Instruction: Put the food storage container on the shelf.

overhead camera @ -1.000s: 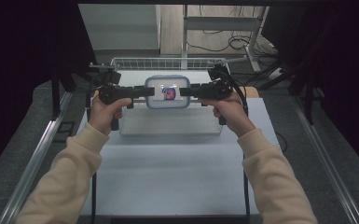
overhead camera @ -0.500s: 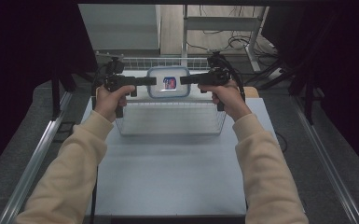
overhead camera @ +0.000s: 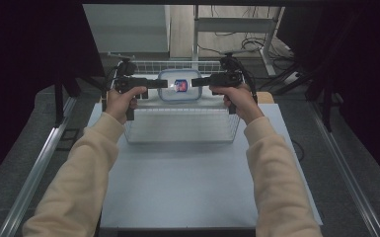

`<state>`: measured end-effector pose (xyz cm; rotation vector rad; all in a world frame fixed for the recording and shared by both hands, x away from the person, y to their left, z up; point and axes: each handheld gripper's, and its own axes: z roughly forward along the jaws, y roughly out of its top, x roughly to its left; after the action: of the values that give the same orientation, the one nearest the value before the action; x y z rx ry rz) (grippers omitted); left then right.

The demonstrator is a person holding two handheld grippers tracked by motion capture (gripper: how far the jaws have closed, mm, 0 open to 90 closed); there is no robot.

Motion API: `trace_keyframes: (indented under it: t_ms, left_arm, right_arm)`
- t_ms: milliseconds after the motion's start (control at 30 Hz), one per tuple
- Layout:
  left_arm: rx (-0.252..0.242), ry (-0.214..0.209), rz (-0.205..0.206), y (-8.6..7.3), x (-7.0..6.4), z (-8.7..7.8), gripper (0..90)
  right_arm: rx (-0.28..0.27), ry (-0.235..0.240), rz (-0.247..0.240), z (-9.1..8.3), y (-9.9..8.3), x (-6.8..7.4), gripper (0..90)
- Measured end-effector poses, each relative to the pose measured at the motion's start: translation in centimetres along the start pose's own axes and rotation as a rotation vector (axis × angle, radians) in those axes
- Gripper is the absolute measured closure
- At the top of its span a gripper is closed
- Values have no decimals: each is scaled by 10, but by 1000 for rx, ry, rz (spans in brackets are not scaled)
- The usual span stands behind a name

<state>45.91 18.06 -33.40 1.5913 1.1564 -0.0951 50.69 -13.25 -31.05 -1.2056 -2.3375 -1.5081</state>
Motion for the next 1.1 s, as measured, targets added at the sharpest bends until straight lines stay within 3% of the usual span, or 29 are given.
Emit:
trace_keyframes:
  t_ms: [167, 767, 1100]
  left_arm:
    - [13, 8, -36, 4, 4, 4, 493]
    - [22, -64, -206, 13, 33, 16, 466]
    - [7, -78, -221, 12, 38, 19, 456]
  right_arm:
    - [-2, 12, 63, 4, 3, -7, 506]
    - [-41, 30, 323, 18, 5, -28, 493]
    - [-73, 24, 360, 20, 1, -30, 485]
